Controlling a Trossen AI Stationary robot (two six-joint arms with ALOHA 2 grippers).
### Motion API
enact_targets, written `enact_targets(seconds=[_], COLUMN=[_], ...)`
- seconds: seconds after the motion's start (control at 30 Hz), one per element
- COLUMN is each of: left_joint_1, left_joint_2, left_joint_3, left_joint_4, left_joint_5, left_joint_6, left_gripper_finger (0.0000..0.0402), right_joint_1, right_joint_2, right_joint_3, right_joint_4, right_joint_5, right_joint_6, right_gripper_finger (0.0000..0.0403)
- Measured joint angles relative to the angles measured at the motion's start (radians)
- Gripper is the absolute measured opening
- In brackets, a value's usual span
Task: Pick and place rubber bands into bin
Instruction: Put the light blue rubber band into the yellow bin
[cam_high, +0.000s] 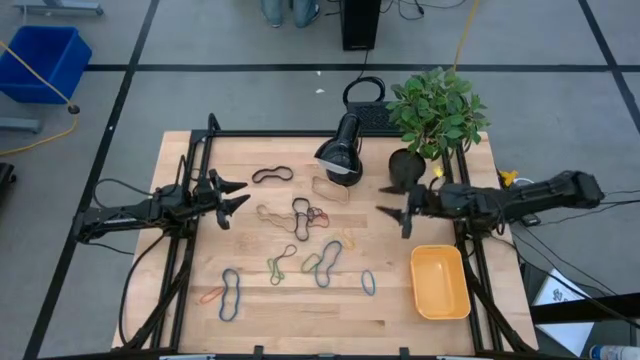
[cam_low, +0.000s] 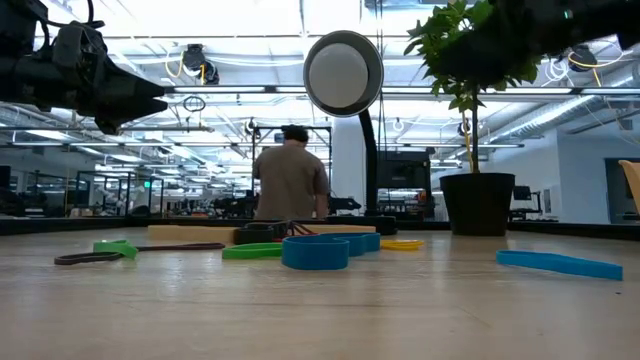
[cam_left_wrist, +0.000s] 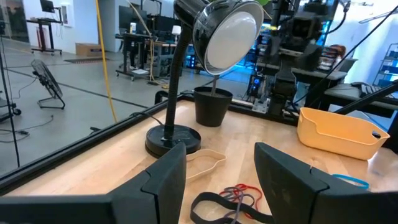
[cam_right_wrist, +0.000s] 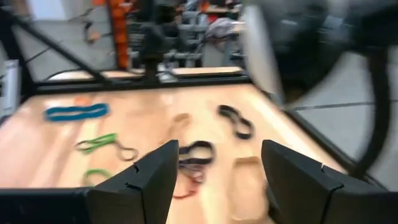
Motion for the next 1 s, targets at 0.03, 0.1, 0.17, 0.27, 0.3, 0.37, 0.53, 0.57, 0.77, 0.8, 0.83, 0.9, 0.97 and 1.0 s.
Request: enact_targets(seconds=[0.03,0.1,0.17,0.27,0.3,0.37,0.53,0.57,0.77,0.8,0.83,0.9,0.97,1.0], left_joint_1=[0.0,0.0,0.0,0.0,0.0,0.0,0.0,0.0,0.0,0.0,0.0,0.0,0.0,0.0], left_joint_2=[0.0,0.0,0.0,0.0,0.0,0.0,0.0,0.0,0.0,0.0,0.0,0.0,0.0,0.0], left_joint_3=[0.0,0.0,0.0,0.0,0.0,0.0,0.0,0.0,0.0,0.0,0.0,0.0,0.0,0.0], left_joint_4=[0.0,0.0,0.0,0.0,0.0,-0.004,-0.005,-0.005,-0.005,-0.005,-0.006,-0.006,-0.013,-0.016], left_joint_5=[0.0,0.0,0.0,0.0,0.0,0.0,0.0,0.0,0.0,0.0,0.0,0.0,0.0,0.001], left_joint_6=[0.0,0.0,0.0,0.0,0.0,0.0,-0.015,-0.022,-0.025,-0.024,-0.024,-0.024,-0.023,-0.023], left_gripper_finger=[0.0196,0.0196,0.0196,0.0196,0.0196,0.0196,0.0196,0.0196,0.0196,0.0196,0.0196,0.0196,0.0196,0.0196], right_joint_1=[0.023,0.066,0.107,0.157,0.17,0.194,0.231,0.235,0.239,0.239,0.239,0.243,0.249,0.25], right_joint_2=[0.034,0.103,0.175,0.273,0.304,0.36,0.48,0.502,0.62,0.638,0.657,0.685,0.71,0.72], right_joint_3=[0.024,0.072,0.126,0.207,0.229,0.261,0.29,0.29,0.29,0.29,0.29,0.29,0.29,0.291], right_joint_4=[-0.001,-0.013,-0.035,-0.091,-0.107,-0.131,-0.165,-0.166,-0.17,-0.175,-0.179,-0.2,-0.231,-0.247], right_joint_5=[0.001,0.004,0.02,0.055,0.057,0.057,0.048,0.029,-0.107,-0.132,-0.155,-0.186,-0.214,-0.23], right_joint_6=[0.0,-0.004,-0.018,-0.029,-0.027,-0.013,0.01,0.01,0.033,0.037,0.042,0.053,0.061,0.061], right_gripper_finger=[0.0224,0.0224,0.0224,0.0224,0.0224,0.0224,0.0224,0.0224,0.0224,0.0224,0.0224,0.0224,0.0224,0.0224])
